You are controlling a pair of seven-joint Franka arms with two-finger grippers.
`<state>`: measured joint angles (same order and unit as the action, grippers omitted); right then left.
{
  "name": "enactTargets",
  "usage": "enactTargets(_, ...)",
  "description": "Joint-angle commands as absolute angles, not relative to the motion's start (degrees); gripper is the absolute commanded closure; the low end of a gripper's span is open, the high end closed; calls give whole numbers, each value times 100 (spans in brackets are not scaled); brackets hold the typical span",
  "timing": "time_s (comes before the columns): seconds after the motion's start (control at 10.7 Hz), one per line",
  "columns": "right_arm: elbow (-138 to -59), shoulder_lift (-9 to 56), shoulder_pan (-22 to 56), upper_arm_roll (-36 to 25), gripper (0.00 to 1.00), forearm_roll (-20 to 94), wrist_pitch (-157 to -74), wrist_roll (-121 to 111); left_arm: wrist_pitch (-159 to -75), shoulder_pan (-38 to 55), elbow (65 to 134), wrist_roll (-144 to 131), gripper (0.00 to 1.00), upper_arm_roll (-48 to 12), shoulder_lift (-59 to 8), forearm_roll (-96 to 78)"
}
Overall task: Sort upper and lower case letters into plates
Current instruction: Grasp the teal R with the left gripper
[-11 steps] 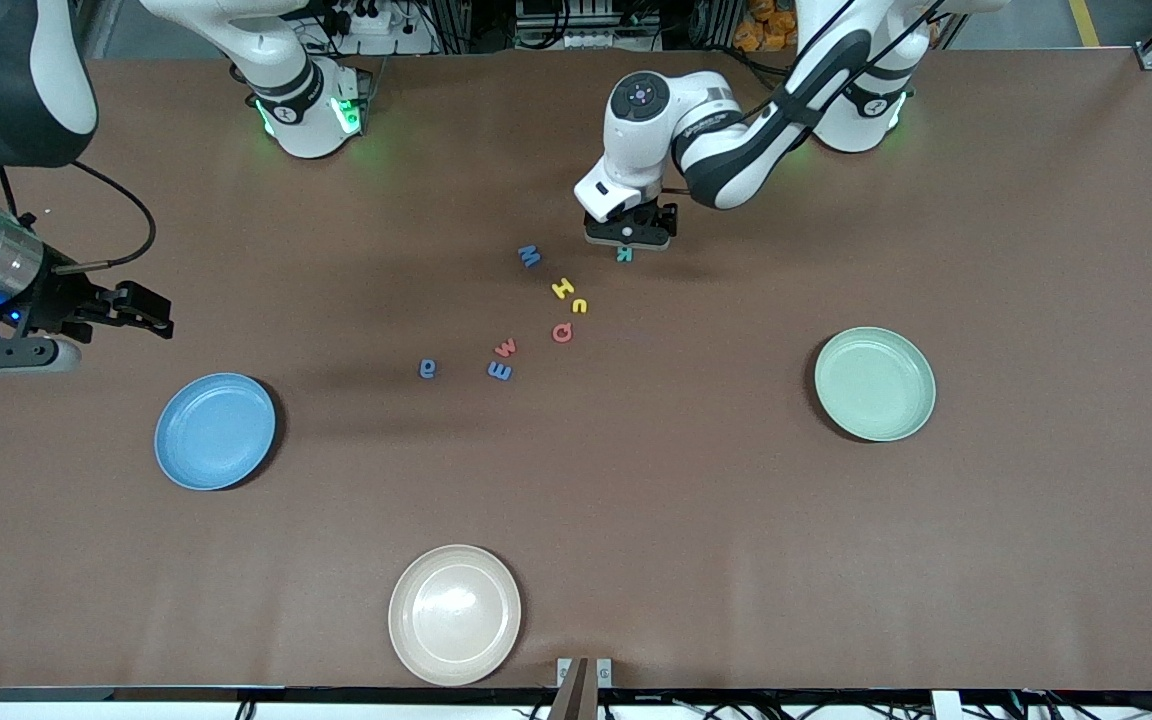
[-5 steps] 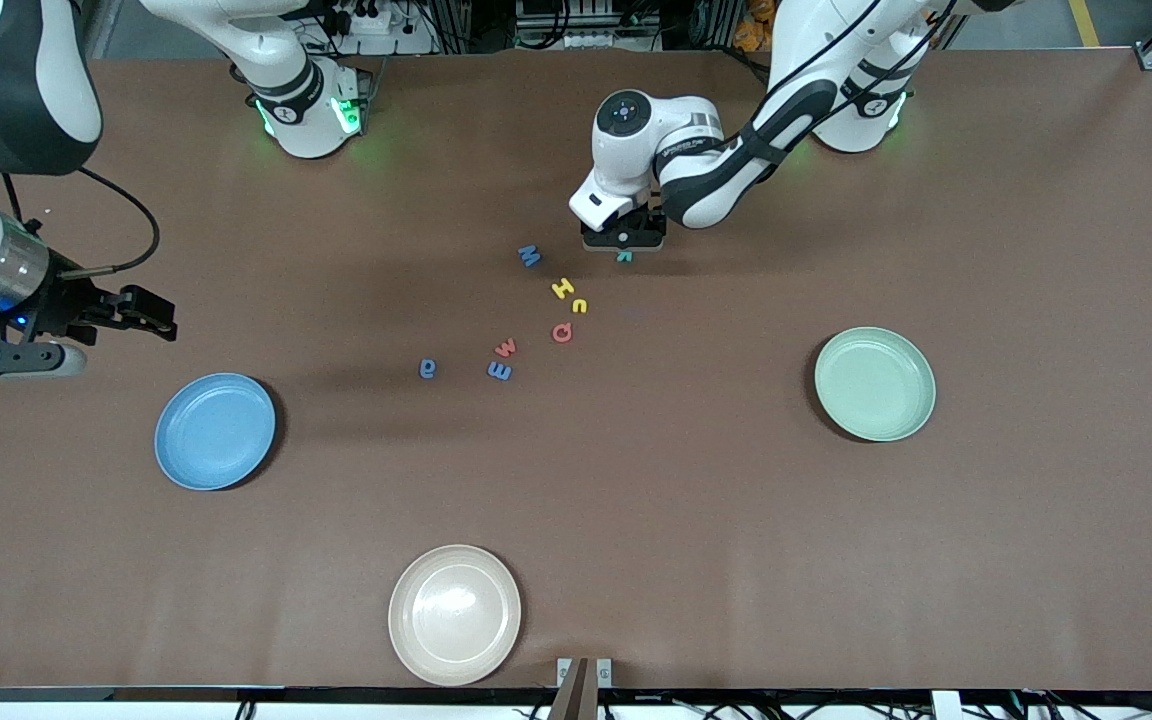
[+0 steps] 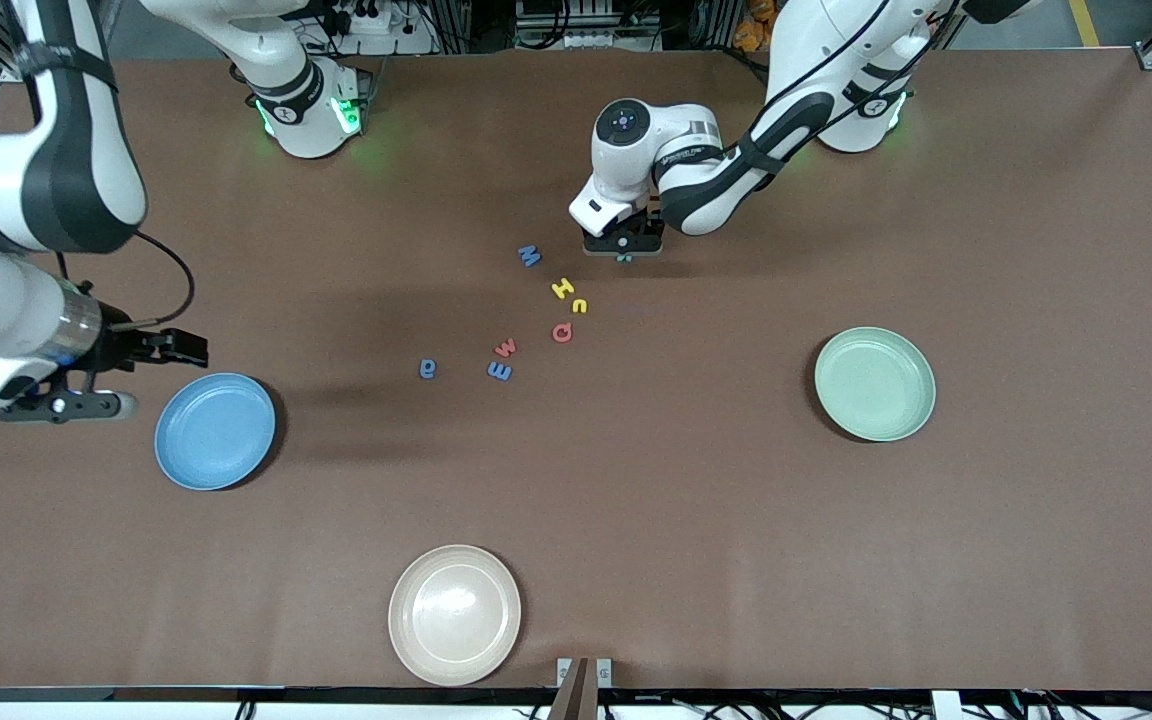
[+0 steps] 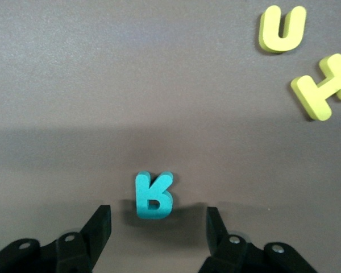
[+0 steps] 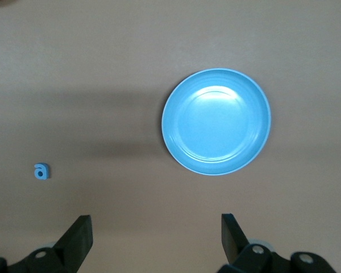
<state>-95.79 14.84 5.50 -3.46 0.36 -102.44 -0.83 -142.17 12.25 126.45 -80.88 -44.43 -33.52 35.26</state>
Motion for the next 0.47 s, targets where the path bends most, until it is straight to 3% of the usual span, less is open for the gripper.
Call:
enactTargets(0.0,-9519,1678,816,-343,0,533,-10257,-79,-14247,1362,12568,-8314,29,-4307,-3471,3771)
enactTargets(0.09,-9510,1801,930,-343,0,754,-10318,-79,-14247,1388,12568,-8314,29,-4289,-3472,3779)
enactTargets(0.19,-9518,1958,1149,-343,0,765,-10553,-79,-14247,1397,12560,-8314,37,-4246,-3489,3823)
enactTargets(0.38,-9519,2109,1650,-352,0,756,-10879,61,-14247,1397,12498,-8314,80,-4210,-3507,3832)
